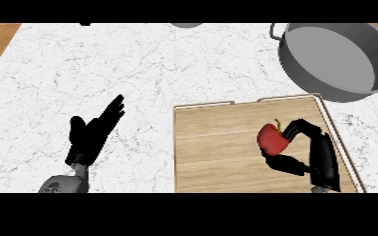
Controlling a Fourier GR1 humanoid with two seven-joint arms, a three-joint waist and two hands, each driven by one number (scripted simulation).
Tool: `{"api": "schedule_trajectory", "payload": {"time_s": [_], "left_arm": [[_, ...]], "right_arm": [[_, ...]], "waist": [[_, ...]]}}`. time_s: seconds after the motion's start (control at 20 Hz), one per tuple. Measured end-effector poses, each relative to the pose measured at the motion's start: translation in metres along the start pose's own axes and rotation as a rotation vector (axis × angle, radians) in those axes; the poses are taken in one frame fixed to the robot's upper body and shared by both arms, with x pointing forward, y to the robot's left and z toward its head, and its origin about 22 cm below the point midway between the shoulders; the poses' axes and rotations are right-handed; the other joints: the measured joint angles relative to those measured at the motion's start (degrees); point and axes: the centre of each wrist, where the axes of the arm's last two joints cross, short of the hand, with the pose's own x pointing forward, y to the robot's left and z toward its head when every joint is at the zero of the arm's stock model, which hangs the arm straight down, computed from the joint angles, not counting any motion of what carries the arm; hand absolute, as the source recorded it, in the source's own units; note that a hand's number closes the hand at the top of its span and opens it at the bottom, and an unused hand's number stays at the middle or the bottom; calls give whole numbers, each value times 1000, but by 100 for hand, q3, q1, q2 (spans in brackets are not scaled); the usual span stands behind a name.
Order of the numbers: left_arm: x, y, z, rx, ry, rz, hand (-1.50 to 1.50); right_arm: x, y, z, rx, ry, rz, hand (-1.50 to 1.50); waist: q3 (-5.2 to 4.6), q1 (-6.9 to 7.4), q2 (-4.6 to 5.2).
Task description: Pick the bell pepper from the tray and place it in the pot
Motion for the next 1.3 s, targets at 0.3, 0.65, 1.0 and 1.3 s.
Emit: {"api": "schedule_trajectory", "payload": {"time_s": [0.3, 0.65, 1.0, 1.3], "left_arm": [[-1, 2, 3, 10, -3, 7, 0], [2, 0, 2, -5, -13, -4, 0], [10, -10, -6, -43, -14, -24, 0], [12, -16, -9, -63, -19, -31, 0]], "right_arm": [[-18, -91, -36, 6, -32, 12, 150], [-47, -222, -61, -7, -117, 49, 150], [-59, -325, -74, -28, -186, 142, 150], [-26, -349, -117, -24, -189, 222, 150]], "waist": [[10, -58, 16], [-16, 72, 45], [-47, 352, 68], [-65, 473, 73]]}}
